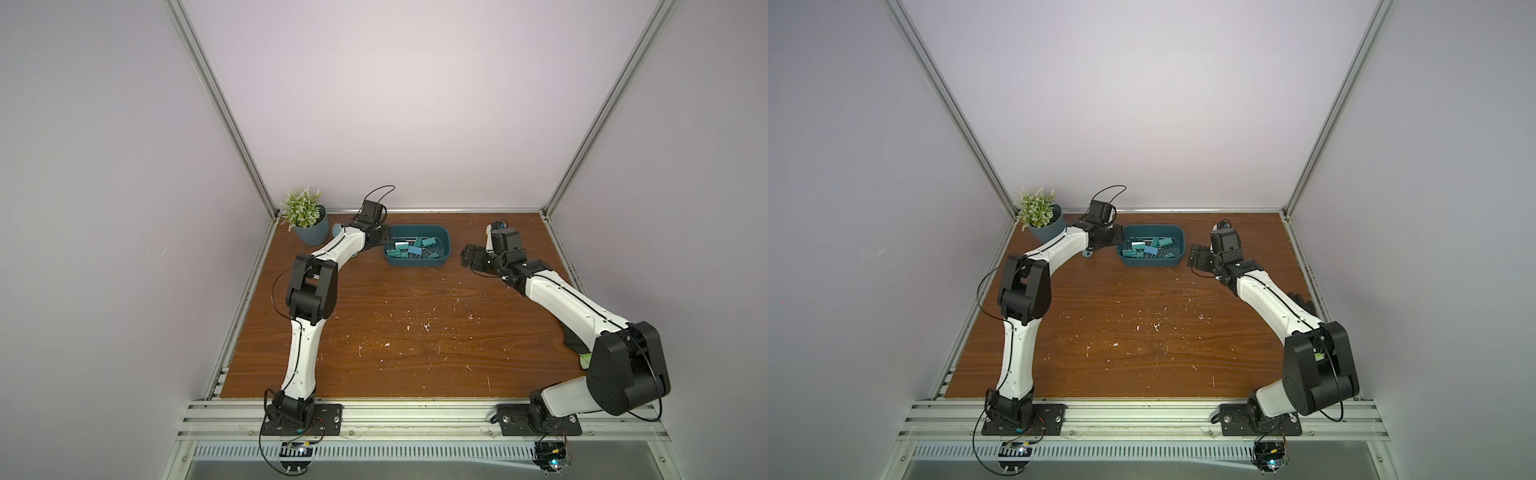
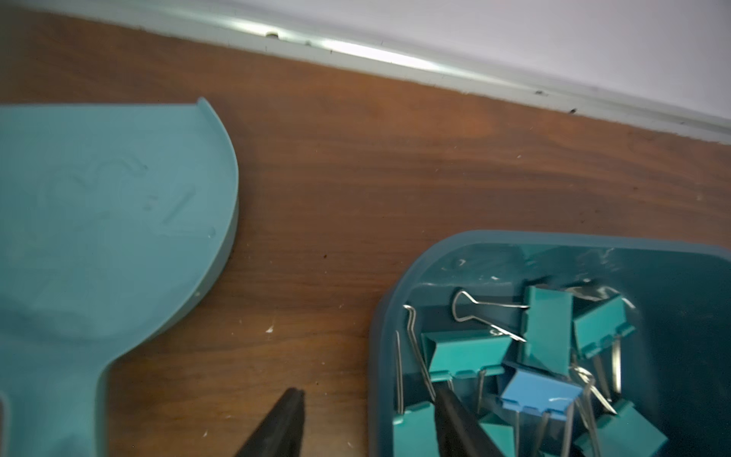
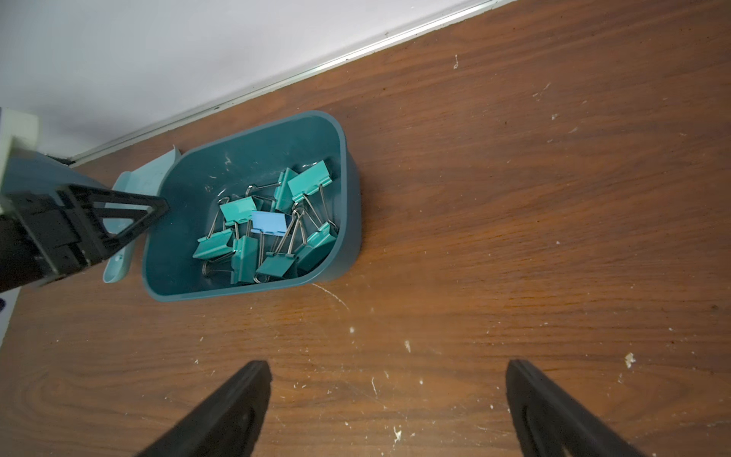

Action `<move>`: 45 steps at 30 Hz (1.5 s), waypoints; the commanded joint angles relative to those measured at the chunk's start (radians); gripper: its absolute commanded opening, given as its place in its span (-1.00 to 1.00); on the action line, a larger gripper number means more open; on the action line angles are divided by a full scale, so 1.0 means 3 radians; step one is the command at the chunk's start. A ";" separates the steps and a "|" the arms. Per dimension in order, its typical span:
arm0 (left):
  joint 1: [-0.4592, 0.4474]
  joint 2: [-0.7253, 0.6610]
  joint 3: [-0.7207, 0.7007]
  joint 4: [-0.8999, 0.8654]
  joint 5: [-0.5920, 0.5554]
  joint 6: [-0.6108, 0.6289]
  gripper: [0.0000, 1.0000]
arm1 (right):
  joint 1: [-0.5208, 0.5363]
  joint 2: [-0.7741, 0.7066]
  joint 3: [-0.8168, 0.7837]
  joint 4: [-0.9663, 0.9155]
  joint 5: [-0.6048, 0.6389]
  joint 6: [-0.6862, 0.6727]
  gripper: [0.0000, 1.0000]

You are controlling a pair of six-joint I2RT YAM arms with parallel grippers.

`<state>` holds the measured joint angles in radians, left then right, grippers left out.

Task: Take out the binder clips from the storage box
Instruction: Move the storage box to the center of the board.

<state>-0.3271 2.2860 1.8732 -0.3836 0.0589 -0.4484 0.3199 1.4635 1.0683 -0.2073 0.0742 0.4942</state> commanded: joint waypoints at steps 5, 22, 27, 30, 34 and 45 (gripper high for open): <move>-0.0050 0.0217 0.0250 -0.0143 0.0036 0.0161 -0.24 | 0.0030 -0.0059 0.0121 -0.0110 0.0115 -0.0011 0.99; -0.0178 -0.0560 -0.0956 0.0133 -0.0060 0.0069 -1.00 | 0.0148 0.0012 0.0075 -0.0052 0.0059 -0.0006 0.99; -0.0240 -0.1117 -0.1875 0.0473 -0.0069 -0.0147 -1.00 | 0.0217 0.0038 0.0043 -0.0025 0.0035 -0.0006 0.99; -0.0321 -0.1369 -0.2285 0.0685 -0.0038 -0.0325 -1.00 | 0.0274 0.0065 0.0028 -0.0010 0.0006 -0.0011 0.99; -0.0439 -0.1464 -0.2458 0.0844 -0.0098 -0.0513 -1.00 | 0.0373 0.0121 0.0041 -0.0014 0.0005 -0.0016 0.99; -0.0495 -0.1430 -0.2390 0.0909 -0.0125 -0.0649 -0.51 | 0.0621 0.0264 0.0155 -0.0083 0.0119 -0.0077 0.99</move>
<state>-0.4656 1.8572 1.1477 -0.1303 0.0216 -0.6178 0.4927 1.5452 1.0706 -0.2333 0.0929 0.4858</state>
